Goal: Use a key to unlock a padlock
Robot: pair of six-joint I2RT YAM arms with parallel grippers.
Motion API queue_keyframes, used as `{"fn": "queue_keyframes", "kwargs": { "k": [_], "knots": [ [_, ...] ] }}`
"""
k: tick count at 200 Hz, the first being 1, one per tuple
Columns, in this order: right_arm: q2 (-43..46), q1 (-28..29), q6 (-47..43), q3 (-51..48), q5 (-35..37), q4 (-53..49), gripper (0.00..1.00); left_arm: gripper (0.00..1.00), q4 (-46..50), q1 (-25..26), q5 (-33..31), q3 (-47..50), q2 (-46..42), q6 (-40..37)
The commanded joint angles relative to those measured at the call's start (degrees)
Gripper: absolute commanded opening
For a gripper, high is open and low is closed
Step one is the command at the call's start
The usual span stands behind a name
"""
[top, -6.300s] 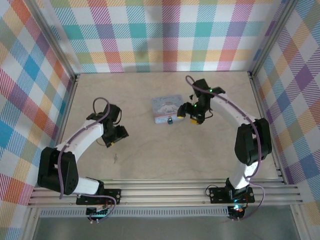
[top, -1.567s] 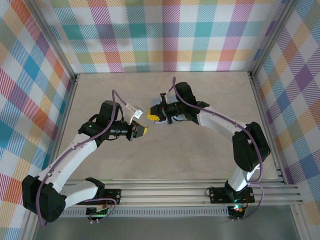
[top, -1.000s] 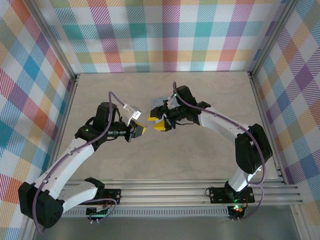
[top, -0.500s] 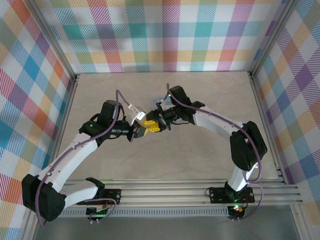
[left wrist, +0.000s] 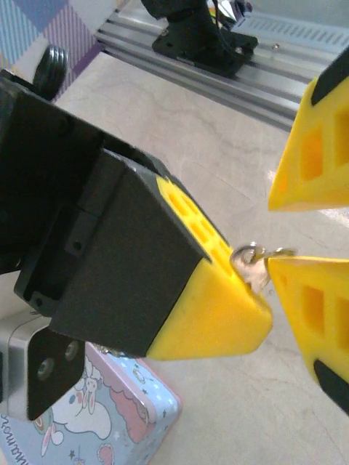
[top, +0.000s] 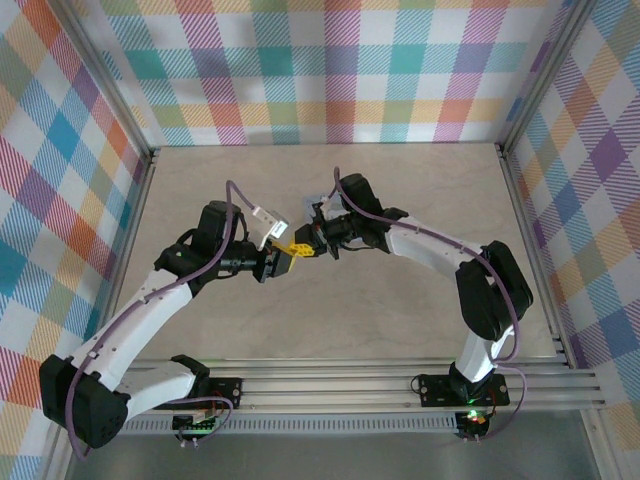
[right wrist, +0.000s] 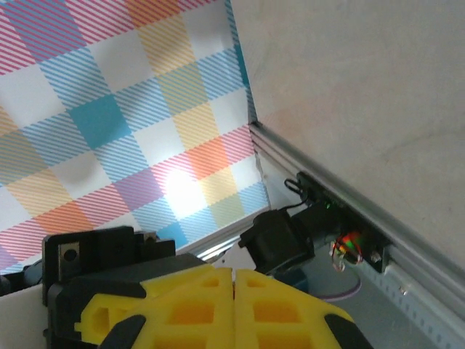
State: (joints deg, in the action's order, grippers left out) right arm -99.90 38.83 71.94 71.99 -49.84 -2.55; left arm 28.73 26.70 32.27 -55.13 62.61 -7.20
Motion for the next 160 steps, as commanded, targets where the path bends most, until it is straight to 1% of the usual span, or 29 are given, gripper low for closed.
{"fn": "queue_keyframes", "kwargs": {
  "k": [1,22,52,66,79,95,106,124,139,160],
  "knots": [
    [4.44,0.04,-8.35,-1.42,5.02,1.82,0.00,0.33,-0.02,0.35,-0.60,-2.56,-1.39,8.51],
    [6.93,-0.07,-14.54,-2.58,7.98,1.87,0.00,0.40,-1.44,-1.10,-0.70,-2.29,-2.27,16.54],
    [9.66,-0.07,-21.89,-3.55,10.88,2.05,0.00,0.44,-6.08,-4.70,1.49,0.73,-4.37,30.44],
    [10.57,-0.07,-23.70,-3.99,11.08,3.03,0.00,0.43,-11.95,-5.64,3.93,3.77,-5.43,37.11],
    [10.95,-0.07,-24.68,-4.22,10.79,3.85,0.00,0.42,-20.83,-5.74,5.72,7.32,-6.42,43.72],
    [11.28,-0.07,-24.84,-4.72,10.26,5.25,0.00,0.41,-30.67,-5.69,6.35,11.51,-7.59,50.35],
    [11.60,-0.07,-24.31,-5.31,10.12,6.51,0.00,0.40,-35.39,-5.69,6.39,13.66,-8.07,53.59],
    [12.25,-0.07,-23.07,-6.04,11.79,7.24,0.00,0.37,-40.21,-5.62,6.14,16.04,-8.63,57.19],
    [12.53,-0.07,-21.38,-6.41,13.05,8.01,0.00,0.37,-44.44,-5.28,6.05,18.16,-8.95,60.34],
    [12.48,-0.07,-18.87,-6.41,13.65,9.06,0.00,0.37,-48.10,-4.24,5.98,19.36,-8.66,62.35]
  ]
}}
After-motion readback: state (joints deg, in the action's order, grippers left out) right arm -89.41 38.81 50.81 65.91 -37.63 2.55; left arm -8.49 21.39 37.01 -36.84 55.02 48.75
